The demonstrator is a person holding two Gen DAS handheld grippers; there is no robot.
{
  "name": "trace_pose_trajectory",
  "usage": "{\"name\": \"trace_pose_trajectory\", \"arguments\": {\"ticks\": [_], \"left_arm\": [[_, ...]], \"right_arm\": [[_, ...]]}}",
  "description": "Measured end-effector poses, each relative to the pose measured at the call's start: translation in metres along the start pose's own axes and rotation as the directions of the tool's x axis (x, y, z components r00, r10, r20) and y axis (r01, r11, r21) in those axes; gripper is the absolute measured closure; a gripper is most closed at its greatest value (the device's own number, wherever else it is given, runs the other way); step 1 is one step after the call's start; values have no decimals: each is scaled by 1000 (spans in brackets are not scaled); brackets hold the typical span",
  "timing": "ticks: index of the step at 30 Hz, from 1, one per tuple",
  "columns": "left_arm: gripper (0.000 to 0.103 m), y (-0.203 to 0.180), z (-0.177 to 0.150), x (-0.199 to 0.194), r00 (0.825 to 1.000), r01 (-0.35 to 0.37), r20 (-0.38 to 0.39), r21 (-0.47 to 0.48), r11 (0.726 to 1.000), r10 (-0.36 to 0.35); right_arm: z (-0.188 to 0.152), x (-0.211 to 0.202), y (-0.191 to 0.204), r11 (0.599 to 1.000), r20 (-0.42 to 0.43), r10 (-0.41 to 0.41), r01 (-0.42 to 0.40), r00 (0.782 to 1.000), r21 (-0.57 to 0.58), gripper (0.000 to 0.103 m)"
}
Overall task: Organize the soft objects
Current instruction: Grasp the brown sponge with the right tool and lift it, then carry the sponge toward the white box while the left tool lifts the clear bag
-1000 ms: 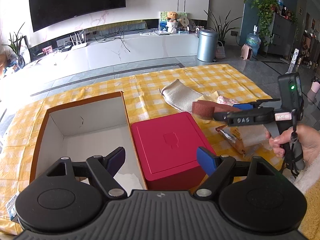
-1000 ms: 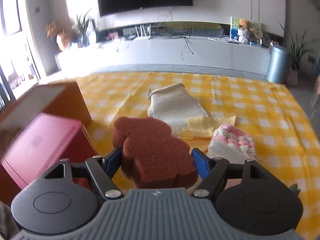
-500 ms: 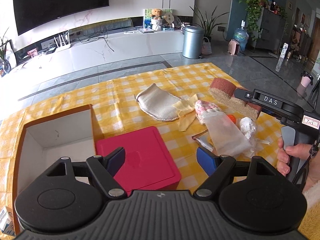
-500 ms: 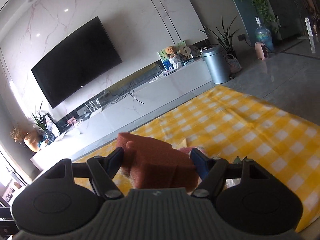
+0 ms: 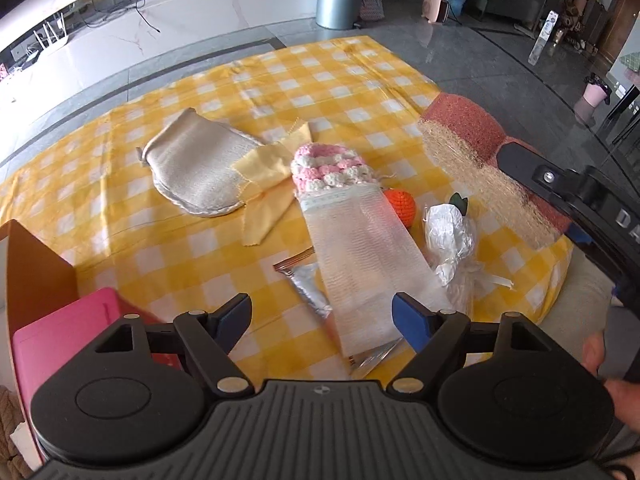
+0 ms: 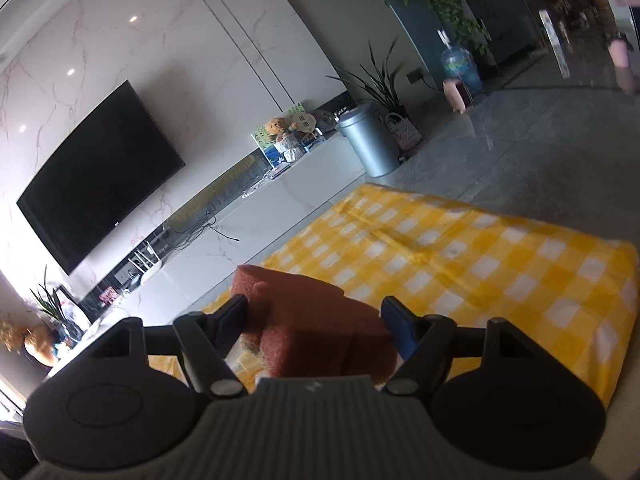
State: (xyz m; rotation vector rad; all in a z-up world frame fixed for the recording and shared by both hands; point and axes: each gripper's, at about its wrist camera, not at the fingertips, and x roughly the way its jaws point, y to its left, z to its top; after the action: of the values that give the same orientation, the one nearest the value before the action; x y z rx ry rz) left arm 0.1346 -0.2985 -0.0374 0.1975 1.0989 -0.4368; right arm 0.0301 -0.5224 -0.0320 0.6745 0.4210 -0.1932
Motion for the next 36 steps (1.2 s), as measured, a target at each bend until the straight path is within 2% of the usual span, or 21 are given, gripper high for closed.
{"name": "trace_pose_trajectory", "arguments": {"ticks": [1,5,10,18,22,26,30,33,36], "left_arm": [[9,-2,6,7,1000,1,-20,-16,1000,-1],[9,-8,29,31,998,5,-60,-80,997,-10],[9,-23,41,62,992,-49,-123,-62,997,41],[9,-32,44,89,987,11,-155,-135,991,-32],[9,-37,42,110,981,-49,-193,-96,994,30],[10,-35,37,119,975,-133,-184,-48,990,122],[43,-20,34,112,984,-94,-160,-73,993,81],[67,-12,33,100,989,-26,-149,-104,994,10],[83,-5,31,84,992,5,-123,-148,989,-24]], "right_arm": [[0,0,-3,1000,-4,11,-11,1000,23,31],[0,-4,2,998,13,15,-14,1000,-54,31],[1,-3,-11,1000,9,23,-24,1000,6,30],[-4,-8,-18,1000,-9,0,0,1000,3,30],[-4,-8,-15,1000,-5,-12,12,1000,-24,30],[-4,-8,-17,1000,-2,-8,8,1000,-21,30],[-4,-8,-19,1000,-2,-13,13,1000,-19,30],[-4,-7,-19,1000,-10,-21,21,1000,-19,30],[-5,-7,-16,999,-11,-23,23,1000,-31,30]]}}
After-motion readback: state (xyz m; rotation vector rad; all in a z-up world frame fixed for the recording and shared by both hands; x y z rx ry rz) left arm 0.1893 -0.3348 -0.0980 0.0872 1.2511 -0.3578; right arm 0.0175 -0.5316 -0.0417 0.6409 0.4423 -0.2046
